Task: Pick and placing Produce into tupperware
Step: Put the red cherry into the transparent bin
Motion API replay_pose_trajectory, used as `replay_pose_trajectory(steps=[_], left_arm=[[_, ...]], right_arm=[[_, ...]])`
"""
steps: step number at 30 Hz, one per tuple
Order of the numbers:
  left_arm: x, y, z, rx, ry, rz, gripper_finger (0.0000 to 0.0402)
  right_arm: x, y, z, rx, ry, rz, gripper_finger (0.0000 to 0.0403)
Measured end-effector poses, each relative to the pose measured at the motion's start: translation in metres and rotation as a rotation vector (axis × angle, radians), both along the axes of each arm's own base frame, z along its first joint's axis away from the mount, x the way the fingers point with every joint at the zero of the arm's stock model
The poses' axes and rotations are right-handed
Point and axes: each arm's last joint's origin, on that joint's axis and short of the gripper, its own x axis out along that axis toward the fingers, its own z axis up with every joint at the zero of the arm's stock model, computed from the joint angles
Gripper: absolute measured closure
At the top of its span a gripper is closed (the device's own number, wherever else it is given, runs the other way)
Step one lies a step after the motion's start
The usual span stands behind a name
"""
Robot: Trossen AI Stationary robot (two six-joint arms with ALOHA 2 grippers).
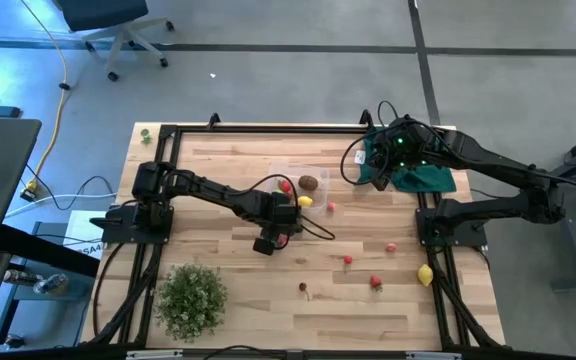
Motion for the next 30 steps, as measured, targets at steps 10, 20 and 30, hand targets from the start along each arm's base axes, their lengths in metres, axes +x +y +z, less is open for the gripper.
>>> replay_pose_trajectory(steps=[10, 20, 30], left_arm=[[0.000, 0.000, 0.000, 0.007, 0.004, 0.011, 0.0297], [-0.005, 0.000, 0.012, -0.007, -0.012, 0.075, 0.0302], [-0.023, 0.001, 0.076, 0.055, -0.186, 0.123, 0.0301]], right_arm=[[0.000, 0.000, 0.000, 0.000, 0.000, 0.000, 0.0402], [0.000, 0.000, 0.000, 0.000, 0.000, 0.000, 0.0402], [0.000, 0.000, 0.000, 0.000, 0.000, 0.000, 0.0402]])
